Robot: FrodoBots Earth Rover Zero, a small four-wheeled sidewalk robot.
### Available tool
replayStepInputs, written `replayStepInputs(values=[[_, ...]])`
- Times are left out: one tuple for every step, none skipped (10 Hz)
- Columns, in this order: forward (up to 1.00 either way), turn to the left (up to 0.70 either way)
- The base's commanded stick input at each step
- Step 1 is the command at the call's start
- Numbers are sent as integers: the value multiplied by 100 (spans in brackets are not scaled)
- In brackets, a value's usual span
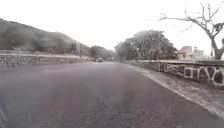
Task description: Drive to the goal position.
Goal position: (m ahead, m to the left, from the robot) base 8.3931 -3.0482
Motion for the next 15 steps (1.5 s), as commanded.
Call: replayStepInputs(values=[[70,0],[70,0],[70,0],[70,0],[70,0],[70,0],[70,0],[70,0],[70,0],[70,0],[70,0],[70,0],[70,0],[70,0],[70,0]])
